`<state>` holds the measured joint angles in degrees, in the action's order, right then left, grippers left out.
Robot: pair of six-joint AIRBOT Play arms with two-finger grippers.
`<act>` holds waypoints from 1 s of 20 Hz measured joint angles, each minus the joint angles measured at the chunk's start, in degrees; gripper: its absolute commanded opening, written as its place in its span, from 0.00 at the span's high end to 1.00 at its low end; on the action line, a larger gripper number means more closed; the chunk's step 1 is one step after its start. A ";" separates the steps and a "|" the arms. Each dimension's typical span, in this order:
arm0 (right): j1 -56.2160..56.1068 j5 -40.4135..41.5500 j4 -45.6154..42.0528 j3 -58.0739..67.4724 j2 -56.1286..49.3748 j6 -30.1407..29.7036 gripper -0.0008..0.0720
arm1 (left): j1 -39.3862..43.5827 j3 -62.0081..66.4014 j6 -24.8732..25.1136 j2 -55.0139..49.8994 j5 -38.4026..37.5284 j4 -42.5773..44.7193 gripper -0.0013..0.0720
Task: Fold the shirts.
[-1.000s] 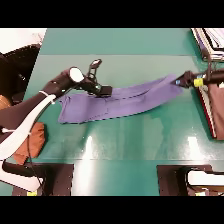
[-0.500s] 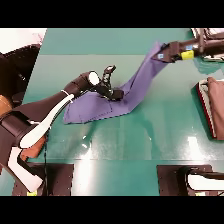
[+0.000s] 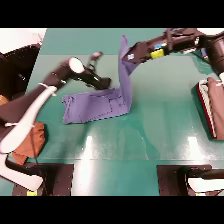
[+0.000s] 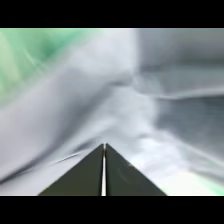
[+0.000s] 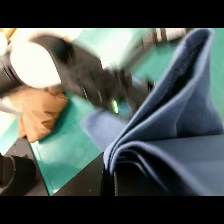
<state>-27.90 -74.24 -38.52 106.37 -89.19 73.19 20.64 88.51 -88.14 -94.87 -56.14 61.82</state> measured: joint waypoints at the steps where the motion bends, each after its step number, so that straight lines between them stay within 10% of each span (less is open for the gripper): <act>1: -2.08 1.64 0.00 -0.07 -0.52 -0.04 0.96 | -2.54 0.00 -0.02 2.45 -1.07 1.62 0.95; 5: -13.05 8.11 0.02 3.39 -6.82 -0.55 0.95 | -13.77 0.02 0.04 13.18 -4.42 8.79 0.95; 8: -20.81 12.59 0.04 8.44 -14.19 -0.76 0.23 | -20.74 0.02 0.09 19.15 -6.19 11.78 0.95; 20: -8.96 6.54 -7.23 -13.60 -9.60 2.01 0.26 | -29.68 0.00 2.99 24.50 -13.46 13.75 0.95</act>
<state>-36.86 -67.70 -45.76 92.77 -98.78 75.20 -9.04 88.51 -85.14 -70.37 -69.60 75.57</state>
